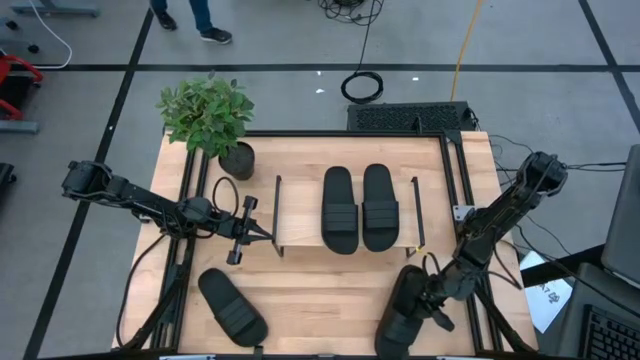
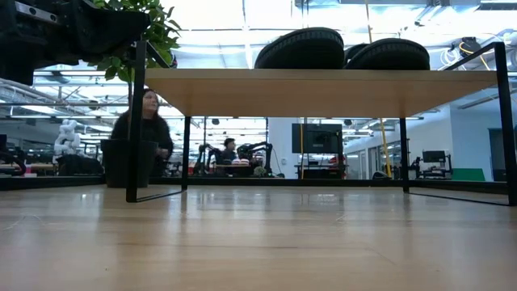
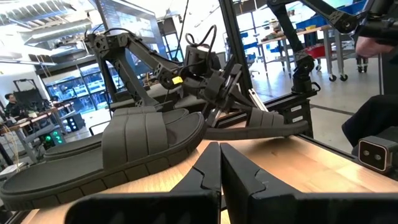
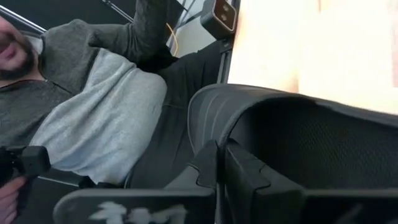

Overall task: Pick and place slides into the shelf
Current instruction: Put the black slide under the shelf

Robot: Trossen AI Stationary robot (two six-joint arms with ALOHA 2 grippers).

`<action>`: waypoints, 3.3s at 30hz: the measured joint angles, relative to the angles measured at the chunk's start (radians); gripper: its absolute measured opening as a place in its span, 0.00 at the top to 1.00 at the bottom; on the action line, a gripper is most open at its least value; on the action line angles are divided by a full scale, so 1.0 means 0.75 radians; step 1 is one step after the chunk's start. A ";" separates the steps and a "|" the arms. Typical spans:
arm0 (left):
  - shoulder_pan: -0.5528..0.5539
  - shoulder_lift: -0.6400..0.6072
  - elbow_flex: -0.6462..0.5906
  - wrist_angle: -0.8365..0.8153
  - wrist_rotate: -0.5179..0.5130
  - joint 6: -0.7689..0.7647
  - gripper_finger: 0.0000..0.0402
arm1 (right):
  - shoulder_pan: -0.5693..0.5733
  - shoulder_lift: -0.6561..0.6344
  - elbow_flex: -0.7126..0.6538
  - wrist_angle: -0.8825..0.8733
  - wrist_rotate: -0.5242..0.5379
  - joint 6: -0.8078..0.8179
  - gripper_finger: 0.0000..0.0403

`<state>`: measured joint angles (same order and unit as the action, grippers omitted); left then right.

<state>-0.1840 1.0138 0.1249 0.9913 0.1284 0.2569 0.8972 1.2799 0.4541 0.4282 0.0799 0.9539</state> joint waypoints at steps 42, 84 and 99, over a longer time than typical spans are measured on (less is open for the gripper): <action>0.000 0.000 -0.001 -0.013 0.000 0.000 0.99 | -0.088 0.037 -0.001 0.072 -0.002 0.128 0.55; 0.000 0.000 -0.001 -0.073 -0.105 0.041 0.99 | 0.279 -0.175 0.019 0.899 0.040 -1.991 0.55; 0.000 0.000 -0.001 -0.074 -0.105 0.029 0.99 | 0.407 0.123 0.662 0.080 1.546 -2.438 0.55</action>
<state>-0.1837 1.0138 0.1246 0.9360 0.0498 0.2789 1.2024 1.3724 0.9507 0.4879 1.2392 -0.8745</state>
